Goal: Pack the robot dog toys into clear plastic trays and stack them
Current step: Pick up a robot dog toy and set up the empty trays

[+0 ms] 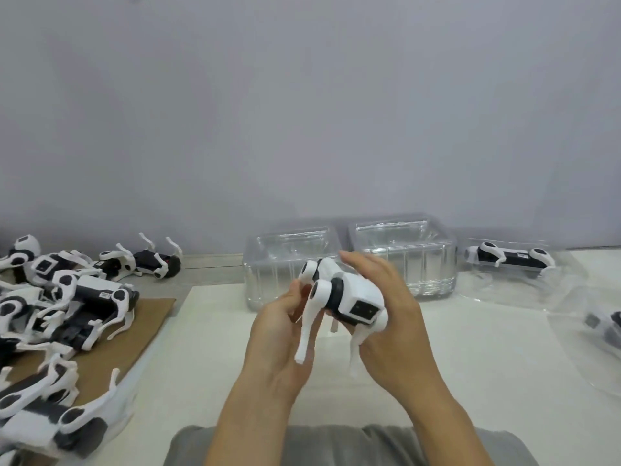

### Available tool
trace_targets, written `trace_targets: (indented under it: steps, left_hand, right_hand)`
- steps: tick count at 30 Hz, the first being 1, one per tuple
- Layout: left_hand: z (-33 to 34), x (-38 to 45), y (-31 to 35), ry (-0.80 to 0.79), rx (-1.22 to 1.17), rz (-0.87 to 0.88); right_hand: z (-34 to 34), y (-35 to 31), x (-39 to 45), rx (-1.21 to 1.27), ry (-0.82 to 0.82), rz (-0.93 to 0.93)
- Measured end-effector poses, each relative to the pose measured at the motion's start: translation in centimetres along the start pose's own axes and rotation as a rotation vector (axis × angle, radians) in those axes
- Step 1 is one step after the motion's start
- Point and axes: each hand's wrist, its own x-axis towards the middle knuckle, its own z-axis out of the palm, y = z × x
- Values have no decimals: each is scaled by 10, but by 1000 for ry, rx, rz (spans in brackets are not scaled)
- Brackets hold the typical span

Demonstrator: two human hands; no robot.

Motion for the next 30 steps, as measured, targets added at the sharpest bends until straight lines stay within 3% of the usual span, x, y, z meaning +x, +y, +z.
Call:
trace_targets:
  steps: [2,4,7,9,14,19,22,30]
  left_hand:
    - [-5,-3,7,-33,160,54]
    - [-15,-1,15,78,427,202]
    - [-37,7,21,311,837,543]
    - [-51,15,14,279,987,602]
    - [-61,38,-7,119,958,435]
    - [-65,42,-15,-62,999,280]
    - [-67,43,-14,-61,940,269]
    - [-72,49,-8,6,805,253]
  right_hand:
    - [2,-5,7,108,13,-7]
    - [0,-7,17,184,58,42]
    - [-14,1,31,42,145,43]
    - [-28,9,38,-29,184,90]
    - [-51,23,42,-339,66,166]
    - [-40,20,44,-377,-12,117]
    - [-29,17,43,-313,-95,138]
    - [0,19,35,-417,-365,231]
